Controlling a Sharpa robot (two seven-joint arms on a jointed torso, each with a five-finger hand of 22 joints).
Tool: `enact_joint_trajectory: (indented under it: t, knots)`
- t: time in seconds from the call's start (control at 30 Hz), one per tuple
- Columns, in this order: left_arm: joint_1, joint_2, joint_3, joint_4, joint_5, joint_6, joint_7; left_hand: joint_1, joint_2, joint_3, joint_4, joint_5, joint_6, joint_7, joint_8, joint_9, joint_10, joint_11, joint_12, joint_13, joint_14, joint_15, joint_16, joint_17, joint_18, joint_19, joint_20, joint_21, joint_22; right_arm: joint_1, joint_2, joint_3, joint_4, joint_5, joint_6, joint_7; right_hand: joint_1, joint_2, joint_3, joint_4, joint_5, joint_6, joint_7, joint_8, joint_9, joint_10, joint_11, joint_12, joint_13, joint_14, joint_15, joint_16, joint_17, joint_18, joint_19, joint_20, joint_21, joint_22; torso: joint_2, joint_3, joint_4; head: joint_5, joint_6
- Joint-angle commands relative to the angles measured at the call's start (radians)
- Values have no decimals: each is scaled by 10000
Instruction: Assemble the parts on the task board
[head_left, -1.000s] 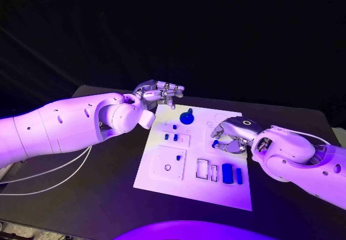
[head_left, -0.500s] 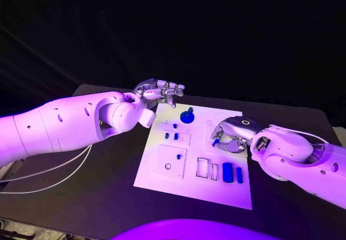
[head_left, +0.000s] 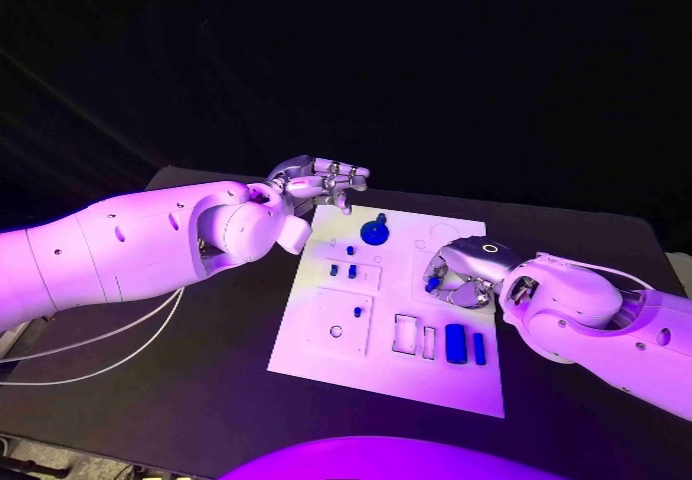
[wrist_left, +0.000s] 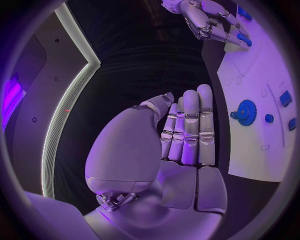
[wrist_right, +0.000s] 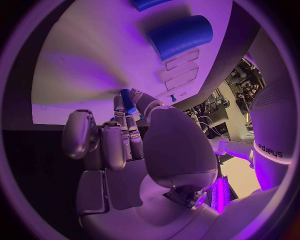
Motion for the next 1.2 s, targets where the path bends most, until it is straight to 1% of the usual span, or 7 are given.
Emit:
enact_joint_trajectory:
  t: [0.03,0.2,0.43,0.53,0.8,1.03,1.2]
  knots:
    - [7,4,7,23,7,159,52,2,-2,-55,-4,-22,-68,8,-6,7,-56,-5,52,-15,-64,22,-60,-13,144,-8,81,-45,-15,-28,14,-8,-45,-141,186,-107,-16,90,38,1,-36,88,6,38,15,76,18,31,7,487,-61,63,10,-105,83,-1,64,731,-1,-5,-1,-5,-8]
    - [7,4,7,26,7,153,53,-10,4,-60,4,-22,-71,9,-4,8,-60,-3,56,-15,-63,24,-61,-14,144,-7,83,-49,-18,-35,23,-10,-72,-152,125,-118,8,135,97,-1,-46,156,-4,67,33,144,2,33,7,488,-77,74,18,-109,90,-21,74,746,0,-4,1,-7,-14]
    - [7,0,7,28,7,149,56,-10,4,-60,4,-22,-71,9,-4,8,-60,-3,56,-15,-63,24,-61,-14,144,-7,83,-49,-18,-42,-45,-10,85,-180,-566,-81,209,574,443,-30,-457,599,-191,303,175,632,-175,144,84,525,-217,188,166,-189,276,-134,476,974,3,-1,2,-5,-31]
    - [7,-1,7,25,7,149,55,-10,4,-60,4,-22,-71,9,-4,8,-60,-3,56,-15,-63,24,-61,-14,144,-7,83,-49,-18,-42,-116,-6,227,-165,-888,-102,190,656,497,-10,-535,715,-262,382,239,817,-239,177,124,530,-266,200,168,-208,323,-177,574,1034,3,4,3,-7,-33]
    - [7,0,7,16,7,160,30,-10,4,-60,4,-22,-71,9,-4,8,-60,-3,56,-15,-63,24,-61,-14,144,-7,83,-49,-18,130,-445,43,694,504,-1109,-426,28,645,494,93,-597,721,-304,411,300,914,-267,128,147,523,-297,190,134,-213,330,-218,583,1056,-8,-12,-6,-21,-23]
    - [7,16,7,-7,7,162,16,-16,10,-63,10,-22,-74,9,-1,9,-66,-3,61,-16,-63,25,-62,-16,144,-7,85,-55,-21,434,-885,89,1683,1411,-1067,-571,-21,614,481,120,-601,713,-309,413,314,917,-270,102,150,518,-300,178,109,-212,327,-224,575,1058,-21,-18,-25,-56,6]
    - [7,56,7,-19,7,176,11,-22,16,-65,15,-21,-77,8,1,9,-71,-3,66,-17,-63,26,-62,-18,144,-6,87,-60,-24,452,-704,94,2135,1615,-1153,-516,-32,602,478,124,-594,706,-309,411,317,914,-270,91,150,515,-301,169,91,-213,329,-226,579,1061,-24,-31,-25,-23,14]
